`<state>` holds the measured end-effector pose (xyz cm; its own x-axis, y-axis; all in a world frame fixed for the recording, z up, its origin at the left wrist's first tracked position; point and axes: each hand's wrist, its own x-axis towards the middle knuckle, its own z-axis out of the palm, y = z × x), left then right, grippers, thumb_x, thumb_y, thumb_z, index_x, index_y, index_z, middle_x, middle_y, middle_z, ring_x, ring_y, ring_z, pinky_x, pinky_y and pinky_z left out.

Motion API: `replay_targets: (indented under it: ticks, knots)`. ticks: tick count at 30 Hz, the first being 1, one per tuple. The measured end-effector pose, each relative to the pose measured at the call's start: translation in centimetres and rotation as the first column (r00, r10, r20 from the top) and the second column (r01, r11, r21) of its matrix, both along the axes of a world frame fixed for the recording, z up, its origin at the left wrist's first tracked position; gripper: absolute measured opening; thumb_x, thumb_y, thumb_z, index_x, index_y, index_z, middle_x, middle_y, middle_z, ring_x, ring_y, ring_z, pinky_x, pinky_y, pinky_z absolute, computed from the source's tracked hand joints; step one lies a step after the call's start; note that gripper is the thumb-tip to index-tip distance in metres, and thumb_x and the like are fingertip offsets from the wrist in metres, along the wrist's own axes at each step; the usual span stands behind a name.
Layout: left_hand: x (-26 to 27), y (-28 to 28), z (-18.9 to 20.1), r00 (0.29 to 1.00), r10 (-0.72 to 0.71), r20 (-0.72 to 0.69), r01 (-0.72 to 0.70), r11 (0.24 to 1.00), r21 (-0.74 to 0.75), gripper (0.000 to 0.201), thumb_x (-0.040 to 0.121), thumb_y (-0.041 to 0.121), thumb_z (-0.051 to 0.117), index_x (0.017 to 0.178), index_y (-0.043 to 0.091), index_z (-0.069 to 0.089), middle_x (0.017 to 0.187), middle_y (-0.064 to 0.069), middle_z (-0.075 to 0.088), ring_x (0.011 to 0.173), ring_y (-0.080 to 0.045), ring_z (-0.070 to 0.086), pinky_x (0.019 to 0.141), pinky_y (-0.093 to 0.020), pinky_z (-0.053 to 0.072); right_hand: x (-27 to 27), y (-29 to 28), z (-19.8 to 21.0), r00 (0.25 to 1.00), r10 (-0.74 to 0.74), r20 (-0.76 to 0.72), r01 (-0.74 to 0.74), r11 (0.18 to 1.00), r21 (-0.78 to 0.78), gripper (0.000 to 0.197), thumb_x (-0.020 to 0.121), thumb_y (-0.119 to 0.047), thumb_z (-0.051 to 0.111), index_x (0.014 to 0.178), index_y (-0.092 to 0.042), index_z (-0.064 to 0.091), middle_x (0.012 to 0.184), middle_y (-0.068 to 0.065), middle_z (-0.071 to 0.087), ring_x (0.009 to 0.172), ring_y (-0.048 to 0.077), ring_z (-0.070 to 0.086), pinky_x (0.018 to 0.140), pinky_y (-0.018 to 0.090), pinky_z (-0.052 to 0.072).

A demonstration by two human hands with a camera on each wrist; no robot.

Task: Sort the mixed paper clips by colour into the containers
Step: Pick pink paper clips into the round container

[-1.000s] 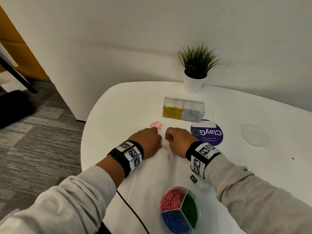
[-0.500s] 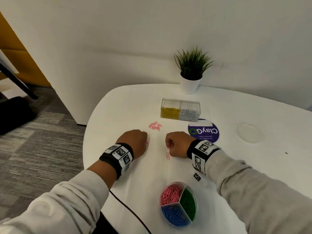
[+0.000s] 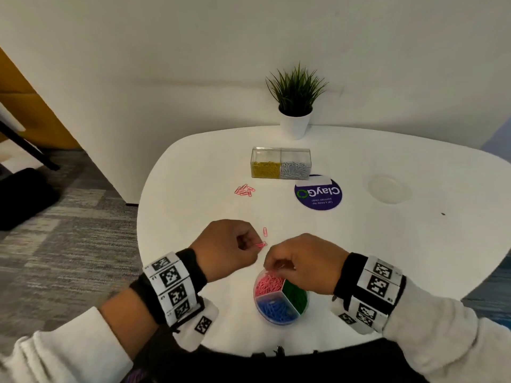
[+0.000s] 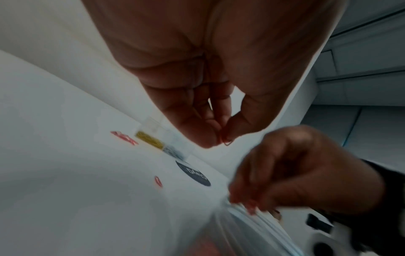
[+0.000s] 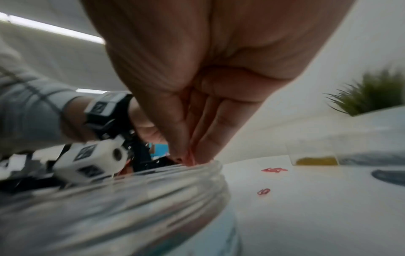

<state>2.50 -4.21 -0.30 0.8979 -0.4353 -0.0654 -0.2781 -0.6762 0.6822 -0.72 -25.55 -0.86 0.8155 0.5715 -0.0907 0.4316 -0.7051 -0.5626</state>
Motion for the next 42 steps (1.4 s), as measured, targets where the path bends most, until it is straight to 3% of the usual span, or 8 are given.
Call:
replay_targets:
  ticks: [8, 11, 16, 20, 25, 31, 36, 42]
  knots:
    - [-2.8, -2.4, 0.0, 0.97, -0.208, 0.129, 0.166, 0.947, 0.275, 0.013, 0.085, 0.033, 0.057, 0.091, 0.027, 0.067, 0.083, 0.011, 0.065, 0.075, -0.008, 0.059, 0.071, -0.033, 0.052, 0.1, -2.2, -1.0, 0.929, -0.296, -0.22, 0.357, 0.873, 0.332, 0.019, 0.084, -0.002, 0.067, 0.082, -0.021, 0.065, 0.084, -0.01, 0.074, 0.077, 0.003, 0.07, 0.074, 0.021, 0.055]
    - [-3.7, -2.8, -0.6, 0.917, -0.374, 0.139, 0.278, 0.848, 0.451, 0.021, 0.091, 0.037, 0.048, 0.093, 0.026, 0.065, 0.088, 0.009, 0.061, 0.081, -0.014, 0.056, 0.071, -0.035, 0.051, 2.3, -3.3, -1.5, 0.921, -0.375, -0.106, 0.389, 0.895, 0.217, 0.022, 0.087, -0.008, 0.063, 0.086, -0.03, 0.064, 0.085, -0.011, 0.07, 0.077, 0.002, 0.065, 0.072, 0.018, 0.049]
    - [-4.0, -3.0, -1.1, 0.858, -0.503, 0.105, 0.359, 0.732, 0.579, 0.024, 0.097, 0.029, 0.048, 0.108, 0.023, 0.068, 0.105, 0.004, 0.056, 0.094, -0.018, 0.046, 0.074, -0.037, 0.051, 6.6, -1.9, -3.2, 0.99, -0.138, 0.022, 0.14, 0.98, -0.142, 0.031, 0.099, -0.015, 0.05, 0.122, -0.03, 0.065, 0.128, -0.01, 0.061, 0.116, 0.011, 0.055, 0.103, 0.027, 0.041]
    - [-3.5, -2.6, -1.0, 0.877, -0.478, 0.048, 0.373, 0.74, 0.56, 0.027, 0.09, 0.013, 0.057, 0.112, 0.024, 0.068, 0.108, 0.003, 0.05, 0.094, -0.017, 0.049, 0.074, -0.038, 0.055, 9.1, -0.1, -4.7, 0.992, 0.11, 0.067, -0.081, 0.939, -0.335, 0.04, 0.101, -0.016, 0.049, 0.139, -0.028, 0.054, 0.148, -0.007, 0.048, 0.135, 0.017, 0.041, 0.113, 0.03, 0.028]
    - [-3.0, -2.2, -0.9, 0.896, -0.443, 0.012, 0.379, 0.78, 0.497, 0.022, 0.093, 0.017, 0.056, 0.11, 0.027, 0.063, 0.099, 0.006, 0.056, 0.087, -0.016, 0.056, 0.074, -0.038, 0.055, 10.8, 0.5, -5.4, 0.952, 0.281, 0.119, -0.198, 0.866, -0.458, 0.026, 0.101, -0.017, 0.045, 0.118, -0.018, 0.064, 0.111, 0.007, 0.061, 0.101, 0.029, 0.057, 0.083, 0.039, 0.048]
    - [0.3, -0.7, -0.3, 0.951, -0.309, 0.004, 0.295, 0.912, 0.286, 0.017, 0.095, 0.031, 0.056, 0.107, 0.032, 0.067, 0.099, 0.014, 0.062, 0.084, -0.004, 0.056, 0.08, -0.024, 0.048, 14.3, 0.9, -4.3, 0.997, -0.08, -0.007, 0.075, 0.958, -0.278, 0.021, 0.093, -0.016, 0.05, 0.113, -0.02, 0.055, 0.104, -0.001, 0.051, 0.091, 0.02, 0.053, 0.079, 0.032, 0.043]
    - [11.0, 1.9, -3.4, 0.995, 0.023, 0.099, -0.064, 0.898, 0.435, 0.035, 0.094, 0.028, 0.058, 0.128, 0.022, 0.06, 0.118, -0.002, 0.058, 0.107, -0.021, 0.06, 0.094, -0.027, 0.043, 19.5, 2.5, -3.7, 0.941, -0.339, -0.014, 0.332, 0.928, -0.168, 0.012, 0.09, -0.015, 0.053, 0.1, -0.021, 0.059, 0.108, 0.001, 0.062, 0.101, 0.022, 0.058, 0.082, 0.028, 0.045]
    - [18.3, 0.4, -5.5, 0.998, 0.062, 0.025, -0.066, 0.866, 0.495, 0.041, 0.092, 0.038, 0.057, 0.125, 0.015, 0.05, 0.119, -0.009, 0.051, 0.11, -0.029, 0.056, 0.093, -0.037, 0.046, 21.6, 6.3, -4.3, 0.976, -0.213, 0.043, 0.216, 0.93, -0.299, 0.044, 0.085, -0.034, 0.072, 0.123, -0.014, 0.063, 0.117, 0.007, 0.064, 0.111, 0.026, 0.058, 0.089, 0.03, 0.046]
